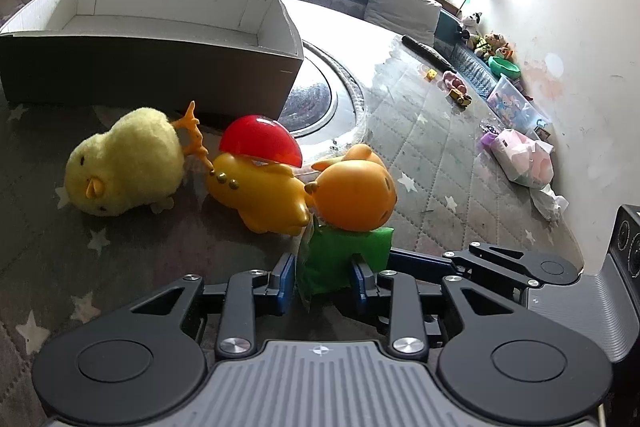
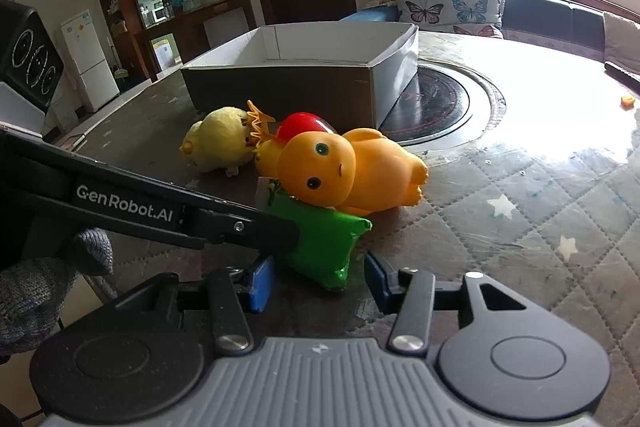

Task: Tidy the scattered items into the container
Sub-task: 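Close the left gripper on the green cloth bag, then lift the green bag with the left gripper and carry it over the box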

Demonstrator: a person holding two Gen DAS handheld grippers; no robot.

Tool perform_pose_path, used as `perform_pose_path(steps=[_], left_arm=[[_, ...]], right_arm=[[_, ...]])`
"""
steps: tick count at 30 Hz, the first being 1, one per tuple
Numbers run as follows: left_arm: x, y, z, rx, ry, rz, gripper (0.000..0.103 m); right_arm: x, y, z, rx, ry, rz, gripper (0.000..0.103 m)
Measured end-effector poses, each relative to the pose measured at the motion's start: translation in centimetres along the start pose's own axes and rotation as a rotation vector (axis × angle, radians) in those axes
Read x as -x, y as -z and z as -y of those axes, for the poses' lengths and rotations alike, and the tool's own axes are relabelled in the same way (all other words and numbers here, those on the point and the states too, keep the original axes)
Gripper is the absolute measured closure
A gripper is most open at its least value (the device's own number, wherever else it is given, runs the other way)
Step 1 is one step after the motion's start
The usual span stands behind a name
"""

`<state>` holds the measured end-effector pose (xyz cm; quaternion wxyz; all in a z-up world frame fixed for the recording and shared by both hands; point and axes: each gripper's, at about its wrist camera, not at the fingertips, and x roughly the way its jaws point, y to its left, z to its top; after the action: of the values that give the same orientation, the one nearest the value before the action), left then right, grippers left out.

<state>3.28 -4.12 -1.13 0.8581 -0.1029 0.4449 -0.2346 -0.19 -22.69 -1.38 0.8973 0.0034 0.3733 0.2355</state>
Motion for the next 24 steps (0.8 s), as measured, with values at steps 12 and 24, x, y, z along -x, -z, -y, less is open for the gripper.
perform_pose_path(steps=[12,24], left_arm=[[0.3,0.2,-0.5,0.02,0.025,0.007,0.072],[3.7,1.3,-0.4,0.005,0.01,0.068,0.072]], right_arm=[[0.5,-0.1,-0.4,0.025,-0.016,0.015,0.066],[2.4,-0.1,-2.1,0.059,-0.068,0.049,0.07]])
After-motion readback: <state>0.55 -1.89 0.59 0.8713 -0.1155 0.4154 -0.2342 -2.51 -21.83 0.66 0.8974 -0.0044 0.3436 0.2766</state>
